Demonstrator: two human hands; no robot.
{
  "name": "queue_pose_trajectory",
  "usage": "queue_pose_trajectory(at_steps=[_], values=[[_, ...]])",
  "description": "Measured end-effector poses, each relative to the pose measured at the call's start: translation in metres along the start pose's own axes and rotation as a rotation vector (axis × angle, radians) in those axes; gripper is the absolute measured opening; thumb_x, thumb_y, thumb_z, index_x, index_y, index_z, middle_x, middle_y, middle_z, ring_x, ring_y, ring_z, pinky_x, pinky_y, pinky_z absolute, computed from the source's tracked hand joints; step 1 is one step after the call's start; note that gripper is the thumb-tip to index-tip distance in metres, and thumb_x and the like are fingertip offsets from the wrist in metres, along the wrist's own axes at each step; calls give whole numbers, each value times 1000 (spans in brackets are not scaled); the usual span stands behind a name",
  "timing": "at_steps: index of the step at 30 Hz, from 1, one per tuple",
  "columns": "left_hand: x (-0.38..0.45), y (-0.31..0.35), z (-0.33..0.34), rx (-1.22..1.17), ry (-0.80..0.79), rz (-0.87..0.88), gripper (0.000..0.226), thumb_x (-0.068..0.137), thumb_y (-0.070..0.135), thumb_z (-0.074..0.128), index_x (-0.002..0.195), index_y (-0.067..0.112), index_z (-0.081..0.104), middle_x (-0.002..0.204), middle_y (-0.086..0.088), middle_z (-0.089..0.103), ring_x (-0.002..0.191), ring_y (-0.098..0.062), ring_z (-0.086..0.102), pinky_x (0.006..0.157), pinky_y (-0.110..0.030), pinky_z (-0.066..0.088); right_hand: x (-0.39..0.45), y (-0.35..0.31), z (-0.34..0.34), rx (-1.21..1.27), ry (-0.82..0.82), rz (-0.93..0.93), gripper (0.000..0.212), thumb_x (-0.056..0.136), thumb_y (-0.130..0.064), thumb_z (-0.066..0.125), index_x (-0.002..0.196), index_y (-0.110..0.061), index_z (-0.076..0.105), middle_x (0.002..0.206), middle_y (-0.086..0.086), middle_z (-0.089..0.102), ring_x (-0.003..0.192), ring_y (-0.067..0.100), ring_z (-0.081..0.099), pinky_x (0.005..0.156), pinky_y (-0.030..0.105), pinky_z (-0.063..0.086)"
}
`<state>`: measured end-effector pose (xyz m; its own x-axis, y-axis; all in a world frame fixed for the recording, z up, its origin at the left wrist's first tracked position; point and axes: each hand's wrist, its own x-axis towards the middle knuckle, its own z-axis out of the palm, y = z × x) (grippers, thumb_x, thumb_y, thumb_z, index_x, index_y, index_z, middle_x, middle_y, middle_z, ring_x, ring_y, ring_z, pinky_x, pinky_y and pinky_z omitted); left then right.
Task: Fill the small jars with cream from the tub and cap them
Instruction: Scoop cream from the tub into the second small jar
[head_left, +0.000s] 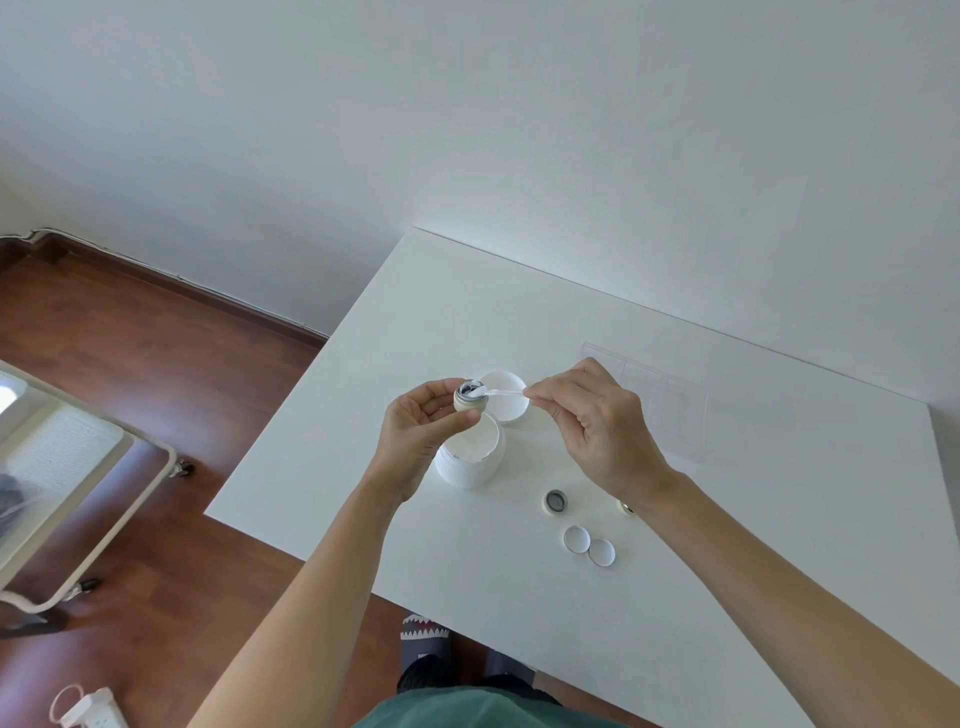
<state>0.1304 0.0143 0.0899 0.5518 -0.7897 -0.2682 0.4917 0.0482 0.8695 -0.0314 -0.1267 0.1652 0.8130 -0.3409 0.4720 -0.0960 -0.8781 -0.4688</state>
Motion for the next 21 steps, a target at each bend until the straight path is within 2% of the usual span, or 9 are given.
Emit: queue_pose_trajectory(at_steps=[7,9,13,15,17,20,21], values=[[0,4,0,-10,15,8,41,76,-4,77,115,3,68,111,-14,74,101,-23,70,88,-26,53,-2,3,-4,9,89,15,9,87,-2,65,92,-4,73,78,-1,68,74,15,53,68,13,44],[0,4,-2,-1,20,8,40,77,-6,77,115,3,66,114,-15,73,101,-24,69,91,-29,52,-2,2,-3,92,164,130,8,88,-5,65,91,-7,73,79,-7,68,72,9,56,68,12,45],[-3,4,-7,-21,20,13,44,75,-2,78,116,2,64,123,-22,68,107,-30,67,101,-36,51,-2,8,3,336,210,522,8,90,-16,64,88,-19,71,80,-16,72,68,-3,62,64,6,43],[-5,3,-11,-47,5,15,40,75,-5,78,112,7,66,117,-17,71,110,-31,66,103,-38,51,-3,12,12,310,151,598,10,89,-16,64,84,-22,70,76,-15,71,66,-2,61,61,7,43],[-7,2,-15,-74,-20,17,36,78,-6,75,110,9,68,111,-11,73,113,-32,66,103,-38,51,-5,13,26,209,45,573,11,89,-14,63,82,-17,70,73,-8,71,67,5,60,61,11,43],[-10,1,-20,-130,-45,16,31,82,0,72,110,10,70,109,-8,73,113,-30,67,97,-32,54,-3,12,53,47,-137,478,16,92,-11,56,83,-6,67,72,6,67,74,22,56,67,30,44],[-12,1,-21,-153,-45,14,29,83,1,69,111,10,70,111,-9,73,114,-29,68,95,-31,54,-2,12,61,1,-187,448,18,93,-12,53,83,-5,65,73,8,66,77,25,54,66,32,42]])
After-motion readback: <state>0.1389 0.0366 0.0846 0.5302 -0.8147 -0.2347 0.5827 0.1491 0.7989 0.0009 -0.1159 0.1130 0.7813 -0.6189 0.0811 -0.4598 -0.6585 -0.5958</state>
